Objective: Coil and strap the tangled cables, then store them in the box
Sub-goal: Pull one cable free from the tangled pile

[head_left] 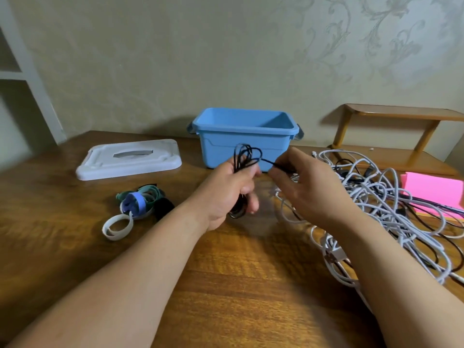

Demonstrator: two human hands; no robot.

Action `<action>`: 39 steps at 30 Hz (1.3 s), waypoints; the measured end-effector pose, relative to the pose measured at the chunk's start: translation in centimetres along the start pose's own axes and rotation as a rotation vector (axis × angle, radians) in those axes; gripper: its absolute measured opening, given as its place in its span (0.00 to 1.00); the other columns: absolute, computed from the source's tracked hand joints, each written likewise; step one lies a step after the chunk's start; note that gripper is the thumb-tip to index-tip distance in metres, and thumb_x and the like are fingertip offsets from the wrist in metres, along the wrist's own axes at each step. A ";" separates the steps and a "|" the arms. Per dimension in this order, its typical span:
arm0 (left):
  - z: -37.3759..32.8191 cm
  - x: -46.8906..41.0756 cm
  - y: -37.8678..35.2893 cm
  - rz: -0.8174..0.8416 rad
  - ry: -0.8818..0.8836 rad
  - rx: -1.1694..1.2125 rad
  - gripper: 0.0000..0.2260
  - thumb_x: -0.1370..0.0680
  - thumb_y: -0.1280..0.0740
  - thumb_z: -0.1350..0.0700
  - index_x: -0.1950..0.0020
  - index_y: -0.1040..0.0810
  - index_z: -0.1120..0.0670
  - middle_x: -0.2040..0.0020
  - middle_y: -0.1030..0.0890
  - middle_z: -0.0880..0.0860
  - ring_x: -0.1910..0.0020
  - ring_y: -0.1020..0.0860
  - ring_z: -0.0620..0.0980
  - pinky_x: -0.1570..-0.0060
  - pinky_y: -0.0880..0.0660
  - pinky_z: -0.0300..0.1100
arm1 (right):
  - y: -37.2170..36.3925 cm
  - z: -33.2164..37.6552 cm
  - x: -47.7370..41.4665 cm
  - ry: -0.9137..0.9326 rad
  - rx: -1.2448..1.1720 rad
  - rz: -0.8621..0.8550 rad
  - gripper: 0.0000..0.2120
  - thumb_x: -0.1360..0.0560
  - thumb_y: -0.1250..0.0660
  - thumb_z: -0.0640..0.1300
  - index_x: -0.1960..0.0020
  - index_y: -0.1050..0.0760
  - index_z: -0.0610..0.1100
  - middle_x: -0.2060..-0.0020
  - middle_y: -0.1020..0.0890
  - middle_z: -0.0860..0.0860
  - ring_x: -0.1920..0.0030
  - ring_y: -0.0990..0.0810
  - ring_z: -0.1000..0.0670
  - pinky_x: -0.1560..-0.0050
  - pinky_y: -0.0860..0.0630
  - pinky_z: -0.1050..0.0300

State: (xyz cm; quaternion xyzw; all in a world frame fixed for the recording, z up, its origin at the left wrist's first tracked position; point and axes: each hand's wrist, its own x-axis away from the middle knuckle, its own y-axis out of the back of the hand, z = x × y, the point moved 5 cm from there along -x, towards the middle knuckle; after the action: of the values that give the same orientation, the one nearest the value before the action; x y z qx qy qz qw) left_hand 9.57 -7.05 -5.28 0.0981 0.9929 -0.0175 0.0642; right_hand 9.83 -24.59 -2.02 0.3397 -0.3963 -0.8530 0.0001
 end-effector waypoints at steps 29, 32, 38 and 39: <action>-1.7 -1.2 3.6 -0.459 -0.012 0.683 0.19 0.12 0.40 0.43 0.59 0.30 0.51 0.70 0.37 0.48 0.74 0.41 0.46 0.73 0.43 0.40 | -2.8 1.3 -0.1 0.150 0.279 -0.015 0.10 0.19 0.30 0.56 0.55 0.23 0.51 0.63 0.18 0.55 0.59 0.19 0.45 0.54 0.30 0.49; -2.1 -1.1 4.8 -0.462 -0.080 0.467 0.18 0.11 0.40 0.44 0.58 0.30 0.51 0.70 0.38 0.49 0.74 0.43 0.46 0.72 0.48 0.43 | -2.2 0.8 -0.2 0.142 0.317 -0.016 0.13 0.19 0.32 0.59 0.58 0.23 0.53 0.66 0.23 0.60 0.59 0.20 0.47 0.50 0.33 0.49; -1.5 -1.1 3.6 -0.354 -0.066 -0.018 0.15 0.12 0.39 0.47 0.49 0.24 0.56 0.66 0.26 0.52 0.74 0.35 0.45 0.75 0.38 0.39 | -0.8 -0.4 -0.4 0.090 0.475 0.070 0.08 0.21 0.31 0.61 0.52 0.18 0.58 0.56 0.21 0.60 0.49 0.24 0.51 0.43 0.41 0.49; -1.4 -1.1 3.4 -0.338 -0.058 -0.070 0.14 0.12 0.39 0.47 0.49 0.24 0.56 0.64 0.22 0.53 0.73 0.33 0.45 0.74 0.37 0.39 | -0.7 -0.5 -0.3 0.071 0.512 0.093 0.09 0.21 0.31 0.62 0.52 0.19 0.58 0.57 0.21 0.61 0.48 0.25 0.51 0.42 0.40 0.48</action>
State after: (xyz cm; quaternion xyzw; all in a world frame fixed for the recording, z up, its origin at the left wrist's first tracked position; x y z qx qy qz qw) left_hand 11.12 -3.86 -3.82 -0.0731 0.9930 0.0039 0.0924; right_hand 10.55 -24.34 -2.51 0.3397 -0.6143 -0.7115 -0.0329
